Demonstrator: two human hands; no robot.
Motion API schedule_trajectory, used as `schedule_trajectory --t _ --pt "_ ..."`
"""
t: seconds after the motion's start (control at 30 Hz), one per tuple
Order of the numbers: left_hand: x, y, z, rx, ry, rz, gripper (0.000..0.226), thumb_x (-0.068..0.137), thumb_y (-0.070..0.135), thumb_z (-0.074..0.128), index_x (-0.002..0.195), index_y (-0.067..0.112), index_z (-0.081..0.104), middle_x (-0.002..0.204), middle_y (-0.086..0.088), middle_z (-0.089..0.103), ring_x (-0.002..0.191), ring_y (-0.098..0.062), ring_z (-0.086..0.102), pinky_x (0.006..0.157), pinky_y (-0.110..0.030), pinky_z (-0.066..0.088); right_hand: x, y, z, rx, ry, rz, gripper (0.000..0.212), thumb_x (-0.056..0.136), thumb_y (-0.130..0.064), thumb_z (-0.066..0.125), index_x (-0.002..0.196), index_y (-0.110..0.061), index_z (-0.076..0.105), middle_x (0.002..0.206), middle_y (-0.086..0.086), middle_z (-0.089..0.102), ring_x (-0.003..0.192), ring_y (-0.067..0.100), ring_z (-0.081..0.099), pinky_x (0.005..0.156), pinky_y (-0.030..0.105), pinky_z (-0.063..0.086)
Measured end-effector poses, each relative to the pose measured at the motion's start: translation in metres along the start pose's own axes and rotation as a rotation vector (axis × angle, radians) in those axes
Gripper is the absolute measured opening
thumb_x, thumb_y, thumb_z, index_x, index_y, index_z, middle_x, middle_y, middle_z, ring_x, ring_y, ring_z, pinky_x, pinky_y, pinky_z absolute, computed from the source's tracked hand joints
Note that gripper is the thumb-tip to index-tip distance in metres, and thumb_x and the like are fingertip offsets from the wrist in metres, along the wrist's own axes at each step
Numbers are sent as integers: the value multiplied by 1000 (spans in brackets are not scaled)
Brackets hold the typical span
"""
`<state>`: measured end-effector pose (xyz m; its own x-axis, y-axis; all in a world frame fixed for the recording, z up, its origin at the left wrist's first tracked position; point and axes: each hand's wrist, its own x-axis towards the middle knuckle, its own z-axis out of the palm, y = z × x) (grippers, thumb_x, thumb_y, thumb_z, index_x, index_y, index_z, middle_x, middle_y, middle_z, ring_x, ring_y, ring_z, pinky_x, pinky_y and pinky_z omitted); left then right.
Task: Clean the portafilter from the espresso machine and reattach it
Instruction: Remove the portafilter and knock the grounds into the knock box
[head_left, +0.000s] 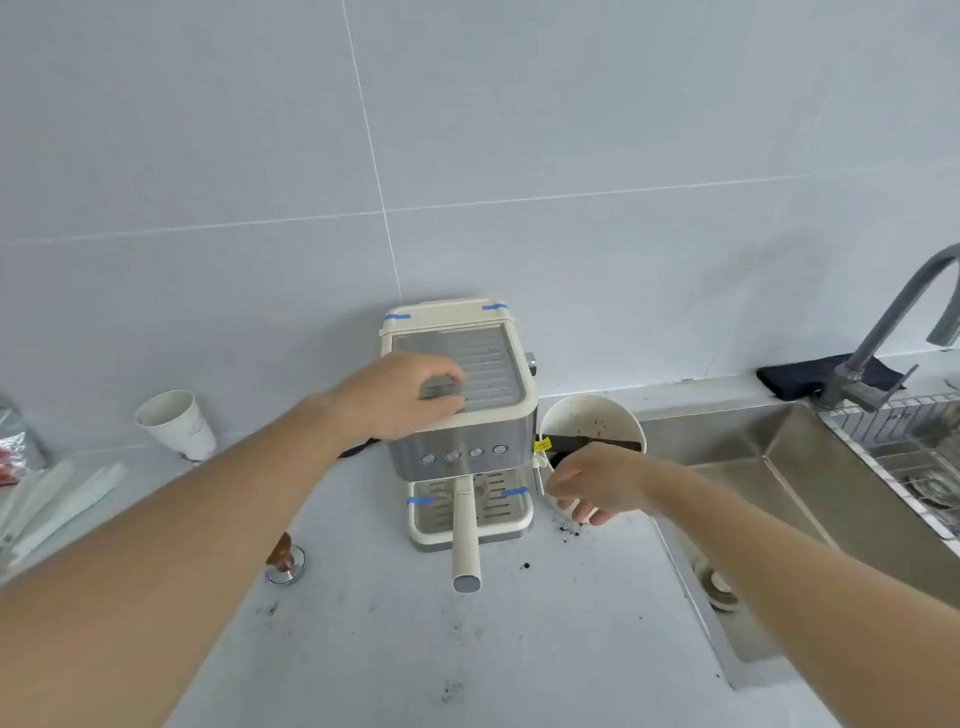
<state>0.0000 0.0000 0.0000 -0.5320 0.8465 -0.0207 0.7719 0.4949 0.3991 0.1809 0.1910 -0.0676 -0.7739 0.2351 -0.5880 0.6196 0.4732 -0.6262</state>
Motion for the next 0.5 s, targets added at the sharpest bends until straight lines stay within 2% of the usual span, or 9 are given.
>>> schedule_trajectory --t 0.13,0.23,0.3,0.43,0.5 --pt "2 2 20 24 -4 80 36 93 40 56 120 17 59 130 -7 58 117 -25 55 100 -39 42 15 10 40 313 -5 84 29 94 -24 53 113 -6 64 99 5 69 79 18 66 75 31 57" --pt "10 -4 29 138 -2 135 49 94 47 52 139 26 49 152 1 43 139 -18 39 112 -32 25 30 15 69 478 4 68 30 92 -30 52 114 -11 64 99 6 69 79 20 65 79 34 57" --pt "16 -12 34 194 -37 151 57 94 53 47 145 31 41 160 3 31 147 -14 26 118 -35 15 38 14 86 582 -5 45 29 93 -34 51 111 -15 64 96 5 69 79 20 66 79 36 58" --pt "21 -19 36 246 -3 198 64 88 60 45 145 30 43 156 3 37 142 -18 33 115 -31 17 48 0 111 810 -40 44 30 99 -36 41 102 -18 65 93 7 69 77 22 68 72 34 59" --pt "23 -22 36 257 14 218 65 86 61 46 143 30 45 155 4 38 140 -20 36 113 -30 20 54 -5 118 909 -14 72 33 102 -36 36 106 -15 62 93 10 66 75 24 66 67 34 56"
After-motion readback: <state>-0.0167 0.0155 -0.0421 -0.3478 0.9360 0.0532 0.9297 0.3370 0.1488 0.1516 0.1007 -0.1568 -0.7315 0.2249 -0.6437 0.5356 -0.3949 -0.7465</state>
